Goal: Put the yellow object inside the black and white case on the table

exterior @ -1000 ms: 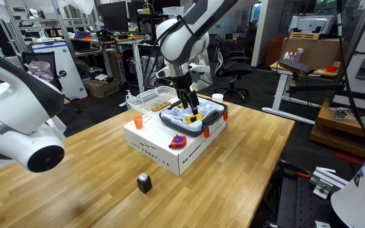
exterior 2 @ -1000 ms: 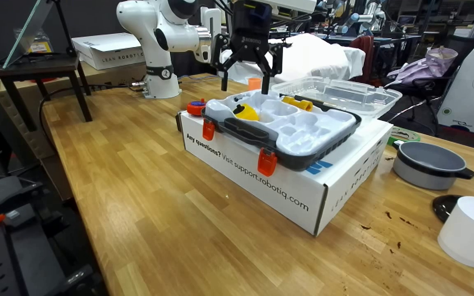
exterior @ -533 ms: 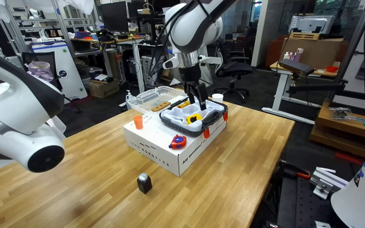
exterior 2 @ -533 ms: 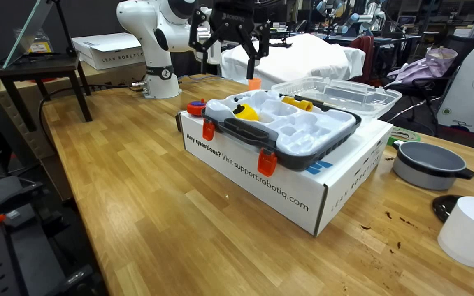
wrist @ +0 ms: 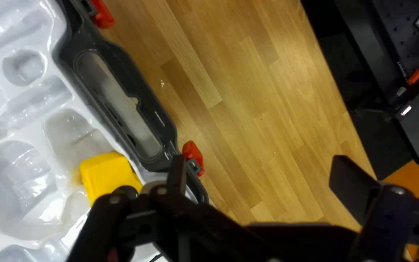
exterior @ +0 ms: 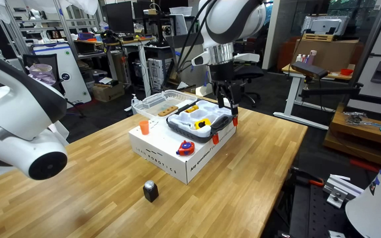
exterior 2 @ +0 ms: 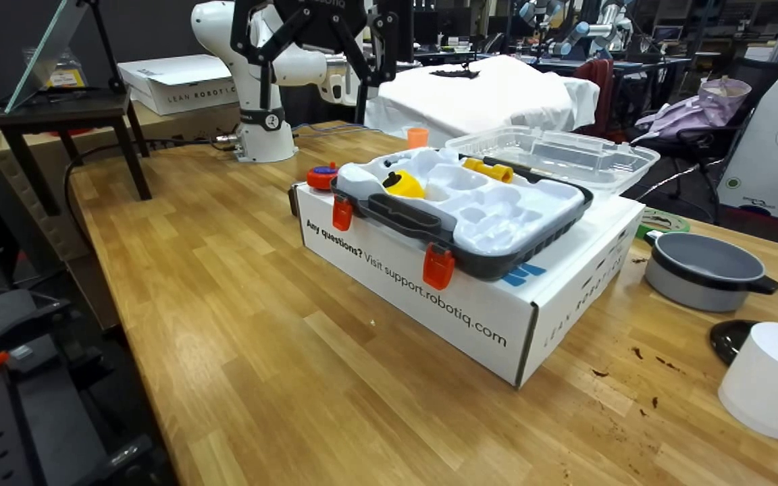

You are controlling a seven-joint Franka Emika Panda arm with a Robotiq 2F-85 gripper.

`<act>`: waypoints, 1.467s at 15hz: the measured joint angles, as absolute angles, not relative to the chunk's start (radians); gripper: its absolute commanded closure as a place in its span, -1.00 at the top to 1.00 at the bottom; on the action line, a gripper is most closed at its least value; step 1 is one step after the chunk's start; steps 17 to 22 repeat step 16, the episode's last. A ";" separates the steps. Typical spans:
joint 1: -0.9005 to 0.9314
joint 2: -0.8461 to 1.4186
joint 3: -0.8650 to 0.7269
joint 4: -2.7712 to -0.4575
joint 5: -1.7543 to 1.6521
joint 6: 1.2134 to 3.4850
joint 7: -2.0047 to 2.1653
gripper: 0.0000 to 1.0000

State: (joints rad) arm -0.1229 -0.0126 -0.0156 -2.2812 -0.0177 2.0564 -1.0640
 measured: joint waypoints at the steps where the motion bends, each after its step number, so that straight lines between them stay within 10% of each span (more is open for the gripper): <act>1: -0.123 -0.037 -0.028 -2.304 -0.011 2.056 -1.061 1.00; 22: -0.122 -0.188 -0.140 -2.463 0.026 2.055 -1.037 1.00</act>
